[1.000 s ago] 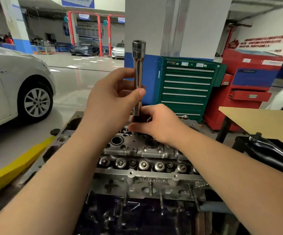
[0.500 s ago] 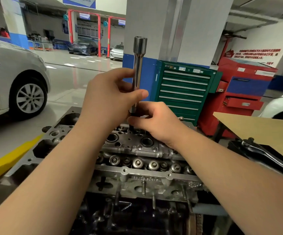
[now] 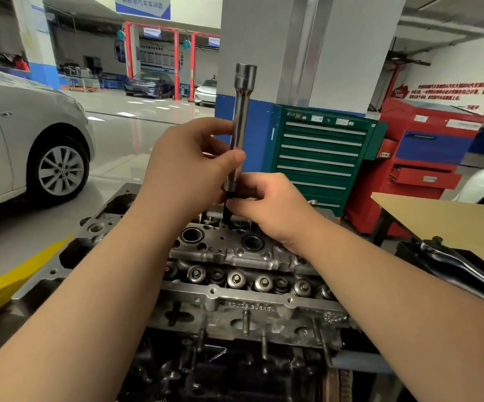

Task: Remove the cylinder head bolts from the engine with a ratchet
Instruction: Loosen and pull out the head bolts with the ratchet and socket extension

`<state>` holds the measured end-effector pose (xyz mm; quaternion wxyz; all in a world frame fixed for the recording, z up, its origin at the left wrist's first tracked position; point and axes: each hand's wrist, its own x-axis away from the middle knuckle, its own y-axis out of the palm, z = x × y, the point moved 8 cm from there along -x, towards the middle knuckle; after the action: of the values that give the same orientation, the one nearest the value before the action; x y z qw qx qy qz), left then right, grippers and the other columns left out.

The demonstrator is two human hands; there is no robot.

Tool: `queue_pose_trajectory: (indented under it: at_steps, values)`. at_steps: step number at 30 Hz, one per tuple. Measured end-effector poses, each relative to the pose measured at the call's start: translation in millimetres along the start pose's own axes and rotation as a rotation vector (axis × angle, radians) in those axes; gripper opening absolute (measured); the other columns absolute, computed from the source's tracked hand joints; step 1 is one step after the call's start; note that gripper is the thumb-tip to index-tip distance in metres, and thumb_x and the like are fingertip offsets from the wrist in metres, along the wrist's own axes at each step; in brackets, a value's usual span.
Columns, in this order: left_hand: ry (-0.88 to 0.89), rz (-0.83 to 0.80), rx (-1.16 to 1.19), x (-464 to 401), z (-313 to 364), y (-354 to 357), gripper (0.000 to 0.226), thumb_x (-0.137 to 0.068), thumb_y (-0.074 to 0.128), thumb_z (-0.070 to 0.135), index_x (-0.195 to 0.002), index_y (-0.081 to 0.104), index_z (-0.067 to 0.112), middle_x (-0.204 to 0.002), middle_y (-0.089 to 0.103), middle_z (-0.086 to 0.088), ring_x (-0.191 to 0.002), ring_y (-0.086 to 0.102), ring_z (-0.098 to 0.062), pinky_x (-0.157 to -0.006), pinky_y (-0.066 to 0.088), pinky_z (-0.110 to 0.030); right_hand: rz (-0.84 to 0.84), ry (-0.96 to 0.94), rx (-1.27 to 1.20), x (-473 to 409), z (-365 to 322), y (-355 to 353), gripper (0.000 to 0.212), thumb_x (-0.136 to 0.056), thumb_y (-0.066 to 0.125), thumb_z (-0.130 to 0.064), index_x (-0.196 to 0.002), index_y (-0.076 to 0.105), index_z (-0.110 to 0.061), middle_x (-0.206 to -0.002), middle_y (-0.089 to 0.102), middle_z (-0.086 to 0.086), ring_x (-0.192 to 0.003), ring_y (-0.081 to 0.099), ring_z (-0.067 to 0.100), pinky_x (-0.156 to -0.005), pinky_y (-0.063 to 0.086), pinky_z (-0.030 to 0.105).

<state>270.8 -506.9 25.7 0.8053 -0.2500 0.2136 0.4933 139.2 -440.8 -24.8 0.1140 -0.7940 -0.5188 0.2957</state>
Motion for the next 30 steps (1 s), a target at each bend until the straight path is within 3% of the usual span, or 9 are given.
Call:
queue_pose_trajectory:
  at_steps: [3,8,10,13,18,20,26,28,30]
  values:
    - [-0.016,-0.005,0.024,-0.1,-1.9,-0.1,0.033,-0.090,0.078,0.023,-0.121,0.073,0.031,-0.092,0.079,0.006,-0.087,0.076,-0.012,-0.088,0.061,-0.041,0.031,0.017,0.061,-0.6,-0.3,-1.1,0.018,-0.091,0.077,-0.010,-0.107,0.075,-0.017,-0.098,0.079,-0.005,-0.097,0.074,0.012,-0.099,0.056,0.045]
    - [0.014,-0.003,-0.027,3.3,1.3,1.8,0.027,-0.082,0.087,0.029,-0.105,0.077,0.039,-0.085,0.074,0.004,-0.081,0.073,-0.019,-0.084,0.061,-0.041,0.084,0.009,0.153,-1.4,-5.3,-2.7,0.026,-0.079,0.088,-0.032,-0.094,0.070,-0.021,-0.077,0.067,-0.011,-0.070,0.063,0.006,-0.071,0.051,0.034]
    - [0.021,0.027,-0.032,1.9,0.6,-2.5,0.033,-0.080,0.089,0.029,-0.109,0.076,0.038,-0.083,0.074,-0.002,-0.080,0.072,-0.022,-0.083,0.060,-0.042,0.051,-0.027,0.089,0.3,-8.7,-0.2,0.020,-0.086,0.083,-0.027,-0.102,0.072,-0.021,-0.089,0.074,-0.011,-0.085,0.070,0.005,-0.083,0.056,0.035]
    - [0.003,0.021,-0.001,0.2,-2.2,-6.7,0.048,-0.084,0.087,0.027,-0.128,0.071,0.036,-0.088,0.079,0.004,-0.082,0.075,-0.008,-0.077,0.057,-0.030,0.017,-0.045,0.037,2.1,-8.5,2.1,0.018,-0.093,0.075,-0.014,-0.111,0.074,-0.015,-0.101,0.079,-0.004,-0.100,0.073,0.011,-0.098,0.056,0.043]
    - [0.003,-0.027,0.051,0.4,-2.7,3.6,0.035,-0.089,0.080,0.025,-0.122,0.071,0.031,-0.097,0.078,0.010,-0.086,0.075,-0.006,-0.079,0.060,-0.035,0.122,0.001,0.110,-3.4,-0.8,-6.8,0.020,-0.079,0.089,-0.029,-0.088,0.071,-0.027,-0.078,0.073,-0.013,-0.073,0.068,0.005,-0.072,0.051,0.030]
    - [0.028,-0.003,0.005,0.4,-1.6,2.4,0.035,-0.083,0.085,0.030,-0.116,0.074,0.034,-0.092,0.074,0.008,-0.081,0.074,-0.009,-0.081,0.062,-0.037,0.124,0.000,0.106,-3.4,-0.5,-7.1,0.025,-0.078,0.090,-0.034,-0.091,0.070,-0.025,-0.077,0.070,-0.010,-0.069,0.064,0.005,-0.069,0.051,0.032]
    - [0.059,-0.009,0.031,1.5,-1.1,-0.7,0.034,-0.088,0.082,0.022,-0.112,0.069,0.043,-0.086,0.078,0.014,-0.080,0.074,-0.002,-0.078,0.058,-0.029,-0.004,-0.033,-0.022,-0.3,-0.9,2.3,0.019,-0.092,0.074,-0.007,-0.110,0.074,-0.012,-0.098,0.079,-0.007,-0.098,0.074,0.006,-0.094,0.056,0.034]
    - [0.045,-0.008,0.044,1.8,-0.9,1.1,0.034,-0.091,0.078,0.022,-0.116,0.067,0.044,-0.089,0.078,0.013,-0.082,0.073,-0.001,-0.077,0.056,-0.027,0.020,0.000,-0.002,-1.5,1.9,0.6,0.020,-0.090,0.078,-0.010,-0.109,0.074,-0.014,-0.100,0.080,-0.005,-0.100,0.074,0.010,-0.099,0.056,0.041]
    - [0.029,-0.011,0.049,2.2,-1.1,2.8,0.034,-0.088,0.080,0.026,-0.120,0.070,0.036,-0.094,0.078,0.010,-0.083,0.074,-0.004,-0.076,0.058,-0.028,0.067,0.014,0.072,-4.1,2.7,-2.1,0.020,-0.084,0.086,-0.021,-0.100,0.075,-0.021,-0.093,0.078,-0.007,-0.092,0.074,0.010,-0.093,0.057,0.042]
